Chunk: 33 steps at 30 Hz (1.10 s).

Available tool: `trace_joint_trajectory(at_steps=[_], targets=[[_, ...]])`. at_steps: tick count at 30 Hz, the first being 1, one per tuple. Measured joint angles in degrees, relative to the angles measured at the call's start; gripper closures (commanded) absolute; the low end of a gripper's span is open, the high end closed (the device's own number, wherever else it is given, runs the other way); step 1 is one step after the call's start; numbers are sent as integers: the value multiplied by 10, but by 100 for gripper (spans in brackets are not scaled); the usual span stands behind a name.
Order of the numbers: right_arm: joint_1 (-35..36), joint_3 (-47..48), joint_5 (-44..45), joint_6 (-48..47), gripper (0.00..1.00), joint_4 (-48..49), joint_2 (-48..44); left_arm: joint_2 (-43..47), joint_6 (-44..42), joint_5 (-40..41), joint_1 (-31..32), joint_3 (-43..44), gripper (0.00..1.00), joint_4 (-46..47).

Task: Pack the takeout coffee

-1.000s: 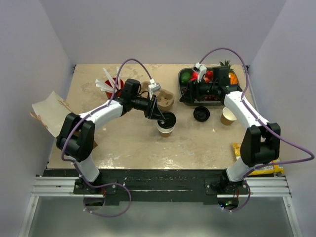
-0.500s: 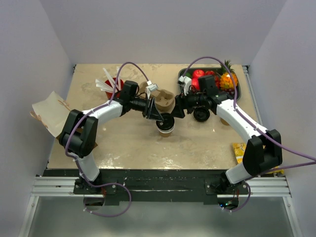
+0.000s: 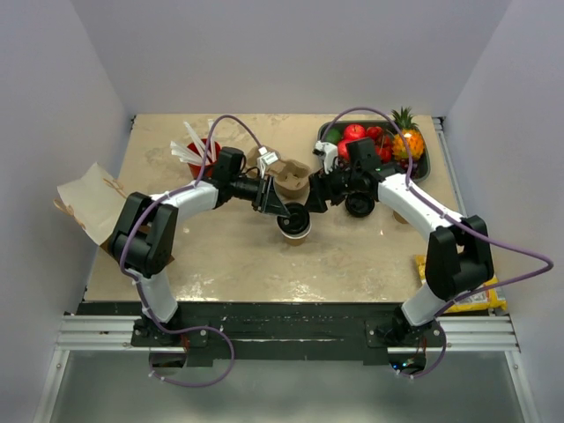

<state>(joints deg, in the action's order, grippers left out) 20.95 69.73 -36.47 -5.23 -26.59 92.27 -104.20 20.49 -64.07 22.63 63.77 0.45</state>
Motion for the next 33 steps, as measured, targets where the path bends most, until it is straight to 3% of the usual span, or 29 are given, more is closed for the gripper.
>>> trace_joint_trajectory(at_steps=[5, 18, 33], targets=[[9, 0, 0, 4, 24, 0, 16, -2, 0, 4, 0, 0, 52, 0], [13, 0, -1, 14, 27, 1, 20, -12, -1, 17, 0, 0, 48, -1], [16, 0, -22, 32, 43, 19, 45, -12, -4, 30, 0, 1, 46, -1]])
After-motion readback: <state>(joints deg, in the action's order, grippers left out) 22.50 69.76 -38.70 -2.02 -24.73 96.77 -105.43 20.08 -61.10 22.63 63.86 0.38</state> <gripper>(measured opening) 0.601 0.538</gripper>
